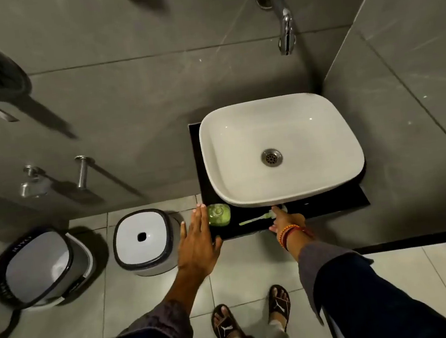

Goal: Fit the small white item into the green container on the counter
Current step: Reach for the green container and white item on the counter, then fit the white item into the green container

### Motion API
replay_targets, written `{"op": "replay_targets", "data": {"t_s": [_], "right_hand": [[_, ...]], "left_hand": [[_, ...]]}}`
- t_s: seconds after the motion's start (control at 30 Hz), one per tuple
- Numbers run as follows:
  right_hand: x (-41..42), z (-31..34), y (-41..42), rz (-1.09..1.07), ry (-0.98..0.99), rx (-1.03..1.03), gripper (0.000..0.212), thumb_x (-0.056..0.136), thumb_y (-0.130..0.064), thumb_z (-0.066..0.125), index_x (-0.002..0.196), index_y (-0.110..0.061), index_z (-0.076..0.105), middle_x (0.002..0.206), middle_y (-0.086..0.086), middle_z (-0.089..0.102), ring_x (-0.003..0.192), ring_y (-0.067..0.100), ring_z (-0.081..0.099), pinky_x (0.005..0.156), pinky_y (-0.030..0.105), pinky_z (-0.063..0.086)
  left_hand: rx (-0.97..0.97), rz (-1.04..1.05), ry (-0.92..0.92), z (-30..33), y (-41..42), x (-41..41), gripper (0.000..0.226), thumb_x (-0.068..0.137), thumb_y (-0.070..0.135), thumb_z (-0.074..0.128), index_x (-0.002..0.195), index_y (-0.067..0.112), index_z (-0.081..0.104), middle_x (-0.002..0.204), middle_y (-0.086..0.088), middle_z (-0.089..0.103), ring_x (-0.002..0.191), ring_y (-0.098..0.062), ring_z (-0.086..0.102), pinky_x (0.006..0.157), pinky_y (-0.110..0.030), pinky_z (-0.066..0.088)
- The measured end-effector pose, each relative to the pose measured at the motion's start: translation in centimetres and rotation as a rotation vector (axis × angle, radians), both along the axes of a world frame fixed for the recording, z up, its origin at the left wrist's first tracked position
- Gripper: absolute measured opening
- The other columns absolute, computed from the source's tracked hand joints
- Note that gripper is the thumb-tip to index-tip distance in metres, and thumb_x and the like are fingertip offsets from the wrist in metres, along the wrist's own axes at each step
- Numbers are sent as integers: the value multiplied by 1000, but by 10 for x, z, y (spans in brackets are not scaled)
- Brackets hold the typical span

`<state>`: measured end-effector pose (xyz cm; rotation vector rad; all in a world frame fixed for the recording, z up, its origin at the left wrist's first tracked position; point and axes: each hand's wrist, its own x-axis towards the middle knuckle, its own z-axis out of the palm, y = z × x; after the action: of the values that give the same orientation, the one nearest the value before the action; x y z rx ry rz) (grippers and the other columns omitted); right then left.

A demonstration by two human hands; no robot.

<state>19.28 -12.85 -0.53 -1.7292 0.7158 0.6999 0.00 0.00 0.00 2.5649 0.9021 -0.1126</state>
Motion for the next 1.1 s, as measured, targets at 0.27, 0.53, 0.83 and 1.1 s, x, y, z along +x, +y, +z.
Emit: {"op": "replay_targets", "data": {"t_s": [0.27,0.53,0.83,1.1], "right_hand": [[-9,5,-10,-149,-44,17,28,81,-10,76,97,10,65,87,20,65,63,24,63,69,36,61],[-56,55,-11,-33,-449,172,23,80,-4,79,97,8,71,87,20,72,70,20,65,66,25,61],[-64,93,50,446,-820,157,31,75,-9,85,102,-10,71,90,5,76,81,17,74,75,31,62],[-73,70,60,839,-916,-41,28,78,-12,83,103,-9,70,101,6,72,87,17,66,80,27,60]], "left_hand": [[-1,-32,-10,-2,2,-3,85,100,41,47,160,16,-7,170,-3,-2,156,-19,-1,126,-49,12],[28,-54,-23,3,-1,-5,86,100,39,47,160,14,-9,170,-5,-3,156,-22,2,126,-49,13],[29,-22,-5,0,-7,0,86,100,36,50,159,12,-8,170,-8,-1,156,-23,3,126,-48,9],[10,7,-19,3,-8,4,85,100,35,50,160,13,-6,170,-7,0,156,-24,1,126,-48,7]]}}
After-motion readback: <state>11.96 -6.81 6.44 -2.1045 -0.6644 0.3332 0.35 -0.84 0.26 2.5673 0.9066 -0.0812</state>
